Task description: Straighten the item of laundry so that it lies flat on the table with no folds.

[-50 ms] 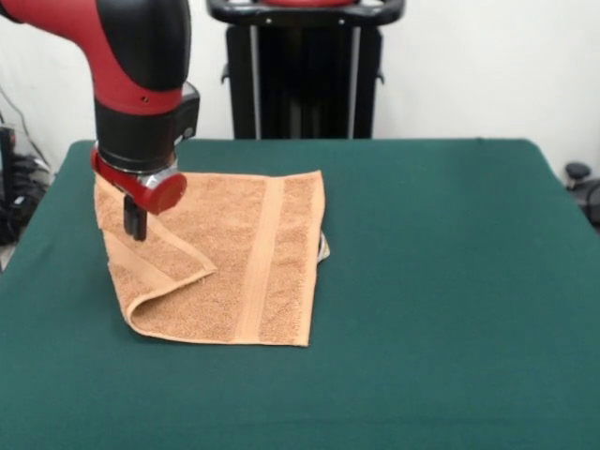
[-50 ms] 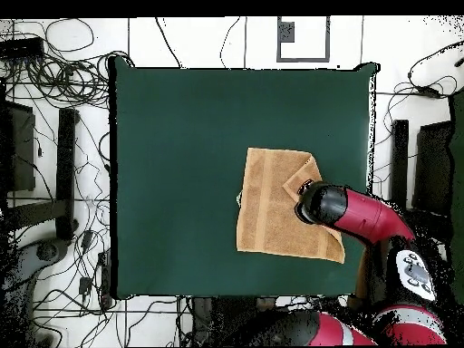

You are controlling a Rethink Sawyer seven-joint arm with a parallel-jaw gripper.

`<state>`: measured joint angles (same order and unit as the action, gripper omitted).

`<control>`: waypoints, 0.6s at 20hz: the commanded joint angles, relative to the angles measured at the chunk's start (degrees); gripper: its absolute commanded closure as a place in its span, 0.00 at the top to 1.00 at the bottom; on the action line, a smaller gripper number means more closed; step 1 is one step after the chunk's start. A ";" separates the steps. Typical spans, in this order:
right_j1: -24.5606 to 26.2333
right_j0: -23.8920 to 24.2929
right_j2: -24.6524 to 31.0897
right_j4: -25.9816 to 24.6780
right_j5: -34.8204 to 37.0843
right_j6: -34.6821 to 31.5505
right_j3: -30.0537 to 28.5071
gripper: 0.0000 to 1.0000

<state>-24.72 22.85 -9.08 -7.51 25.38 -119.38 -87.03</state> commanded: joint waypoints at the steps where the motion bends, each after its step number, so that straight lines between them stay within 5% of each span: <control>1: 0.86 -0.80 8.13 -1.26 2.20 1.13 -1.49 0.00; 12: 4.06 -2.65 8.49 -1.02 3.53 0.46 2.00 0.00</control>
<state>-25.28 22.74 -7.84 -7.53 25.38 -119.38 -86.85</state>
